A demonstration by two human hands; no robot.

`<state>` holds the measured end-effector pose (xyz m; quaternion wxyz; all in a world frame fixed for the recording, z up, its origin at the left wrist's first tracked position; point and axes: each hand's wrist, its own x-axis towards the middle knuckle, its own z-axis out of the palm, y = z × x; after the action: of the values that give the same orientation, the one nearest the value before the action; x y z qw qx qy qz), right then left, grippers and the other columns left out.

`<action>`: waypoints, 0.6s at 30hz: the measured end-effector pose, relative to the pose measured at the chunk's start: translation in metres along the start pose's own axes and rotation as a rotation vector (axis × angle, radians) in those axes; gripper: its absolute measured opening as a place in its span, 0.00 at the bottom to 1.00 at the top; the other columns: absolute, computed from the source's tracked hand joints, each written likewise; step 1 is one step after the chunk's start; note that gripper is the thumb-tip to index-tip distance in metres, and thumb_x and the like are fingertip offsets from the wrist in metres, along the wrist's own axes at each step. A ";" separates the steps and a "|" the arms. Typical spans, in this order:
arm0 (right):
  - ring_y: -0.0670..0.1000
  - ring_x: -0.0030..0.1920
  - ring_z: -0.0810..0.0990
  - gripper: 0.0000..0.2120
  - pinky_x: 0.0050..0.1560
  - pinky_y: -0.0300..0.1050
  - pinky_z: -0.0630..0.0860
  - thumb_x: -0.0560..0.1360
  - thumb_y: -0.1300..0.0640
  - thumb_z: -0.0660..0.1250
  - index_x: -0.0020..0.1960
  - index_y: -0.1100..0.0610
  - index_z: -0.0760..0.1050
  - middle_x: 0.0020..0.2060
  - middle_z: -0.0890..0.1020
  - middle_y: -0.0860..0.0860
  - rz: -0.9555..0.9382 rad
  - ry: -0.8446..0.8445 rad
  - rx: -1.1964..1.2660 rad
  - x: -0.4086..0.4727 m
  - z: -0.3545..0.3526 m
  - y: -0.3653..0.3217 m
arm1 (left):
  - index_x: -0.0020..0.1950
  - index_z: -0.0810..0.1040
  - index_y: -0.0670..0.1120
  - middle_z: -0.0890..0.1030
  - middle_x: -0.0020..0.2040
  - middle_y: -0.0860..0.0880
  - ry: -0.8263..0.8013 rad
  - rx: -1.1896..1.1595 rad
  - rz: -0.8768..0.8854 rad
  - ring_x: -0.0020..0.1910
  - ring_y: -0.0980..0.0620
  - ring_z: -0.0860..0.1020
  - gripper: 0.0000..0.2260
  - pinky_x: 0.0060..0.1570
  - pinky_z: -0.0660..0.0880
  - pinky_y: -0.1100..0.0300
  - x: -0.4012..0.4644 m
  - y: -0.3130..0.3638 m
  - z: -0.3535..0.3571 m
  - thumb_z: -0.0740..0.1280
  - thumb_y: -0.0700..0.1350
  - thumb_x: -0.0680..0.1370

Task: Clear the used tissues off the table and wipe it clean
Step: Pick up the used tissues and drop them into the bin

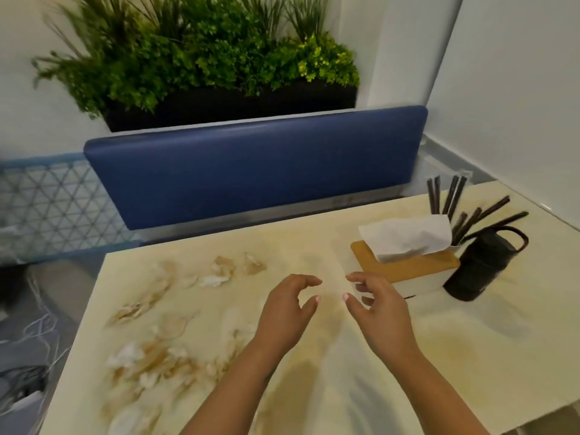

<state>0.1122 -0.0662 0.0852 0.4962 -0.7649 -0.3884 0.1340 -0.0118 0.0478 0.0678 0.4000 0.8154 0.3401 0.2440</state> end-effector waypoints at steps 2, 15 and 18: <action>0.34 0.52 0.74 0.14 0.48 0.27 0.70 0.73 0.59 0.70 0.53 0.42 0.74 0.51 0.76 0.34 -0.003 -0.054 -0.002 0.010 0.017 -0.002 | 0.57 0.77 0.56 0.77 0.55 0.61 0.032 0.005 -0.033 0.55 0.63 0.73 0.10 0.52 0.75 0.60 0.000 -0.012 -0.012 0.67 0.46 0.76; 0.44 0.52 0.75 0.18 0.50 0.35 0.71 0.74 0.56 0.69 0.62 0.48 0.72 0.60 0.71 0.41 -0.072 -0.387 -0.204 0.098 0.113 -0.001 | 0.55 0.77 0.58 0.76 0.54 0.64 0.209 -0.030 -0.245 0.55 0.64 0.73 0.11 0.51 0.74 0.64 0.031 -0.072 -0.041 0.68 0.44 0.76; 0.47 0.58 0.75 0.20 0.51 0.38 0.71 0.73 0.56 0.69 0.65 0.49 0.71 0.64 0.70 0.44 -0.075 -0.460 -0.233 0.118 0.132 0.006 | 0.54 0.77 0.59 0.77 0.53 0.64 0.250 -0.038 -0.278 0.54 0.65 0.73 0.12 0.50 0.74 0.65 0.041 -0.081 -0.036 0.68 0.44 0.75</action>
<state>0.1151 0.1046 0.0393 0.3080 -0.7513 -0.5318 0.2405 -0.0385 0.1326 0.0274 0.4001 0.7160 0.4918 0.2922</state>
